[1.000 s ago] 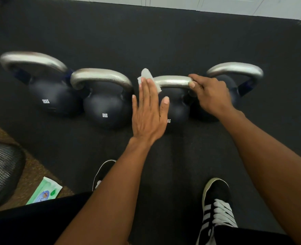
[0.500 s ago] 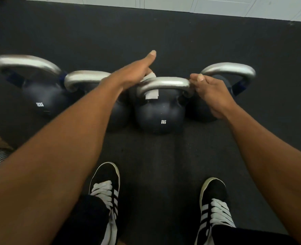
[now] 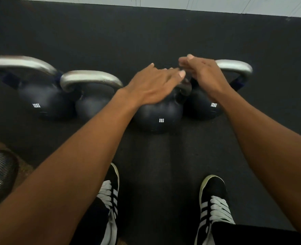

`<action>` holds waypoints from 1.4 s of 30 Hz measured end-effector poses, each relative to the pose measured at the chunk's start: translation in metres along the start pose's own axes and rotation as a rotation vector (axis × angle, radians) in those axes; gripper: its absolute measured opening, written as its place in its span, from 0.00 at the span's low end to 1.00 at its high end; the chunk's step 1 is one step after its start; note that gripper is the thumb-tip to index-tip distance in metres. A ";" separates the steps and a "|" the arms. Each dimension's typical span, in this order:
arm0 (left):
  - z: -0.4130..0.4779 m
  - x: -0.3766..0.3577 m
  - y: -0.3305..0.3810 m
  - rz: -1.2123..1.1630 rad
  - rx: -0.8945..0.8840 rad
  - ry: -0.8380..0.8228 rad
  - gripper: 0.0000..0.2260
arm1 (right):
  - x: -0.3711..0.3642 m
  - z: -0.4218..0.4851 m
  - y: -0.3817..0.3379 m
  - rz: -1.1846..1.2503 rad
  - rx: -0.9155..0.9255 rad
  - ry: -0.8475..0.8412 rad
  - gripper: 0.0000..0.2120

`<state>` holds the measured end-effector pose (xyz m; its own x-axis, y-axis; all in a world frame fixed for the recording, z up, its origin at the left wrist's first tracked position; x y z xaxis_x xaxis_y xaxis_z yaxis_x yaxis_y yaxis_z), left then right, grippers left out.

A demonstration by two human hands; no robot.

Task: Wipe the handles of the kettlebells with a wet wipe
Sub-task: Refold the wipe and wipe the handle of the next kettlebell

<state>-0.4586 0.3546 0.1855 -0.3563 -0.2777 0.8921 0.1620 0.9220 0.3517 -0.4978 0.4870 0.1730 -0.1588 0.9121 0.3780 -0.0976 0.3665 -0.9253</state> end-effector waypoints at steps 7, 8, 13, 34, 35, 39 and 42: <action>-0.022 -0.019 -0.007 0.105 -0.100 0.339 0.32 | -0.015 0.000 -0.020 -0.394 0.059 -0.210 0.25; -0.027 -0.014 -0.013 0.057 -0.079 0.432 0.29 | -0.016 -0.001 -0.024 -0.483 0.083 -0.240 0.25; -0.037 -0.011 -0.038 -0.092 0.016 0.494 0.27 | -0.016 0.003 -0.034 -0.740 0.261 -0.220 0.28; -0.041 -0.010 -0.052 -0.257 0.076 0.614 0.23 | 0.008 -0.044 0.039 -0.399 0.100 0.148 0.19; -0.040 -0.011 -0.052 -0.268 0.078 0.612 0.23 | 0.008 -0.045 0.045 -0.377 0.079 0.160 0.19; -0.040 -0.011 -0.054 -0.298 0.092 0.602 0.23 | 0.005 -0.044 0.059 -0.393 0.061 0.163 0.20; -0.038 -0.007 -0.056 -0.320 0.090 0.563 0.22 | 0.003 -0.046 0.052 -0.456 0.112 0.181 0.20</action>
<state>-0.4302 0.2952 0.1703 0.1663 -0.6186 0.7679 0.0414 0.7824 0.6214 -0.4585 0.5178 0.1243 0.0971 0.6846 0.7224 -0.2239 0.7222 -0.6544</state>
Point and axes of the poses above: each hand's wrist, its own z-axis towards the middle knuckle, its own x-axis out of the back of the hand, y = z × x, the point moved 9 cm from there along z, towards the middle knuckle, and after that the axes turned 12 degrees about x, right-handed, at the moved point
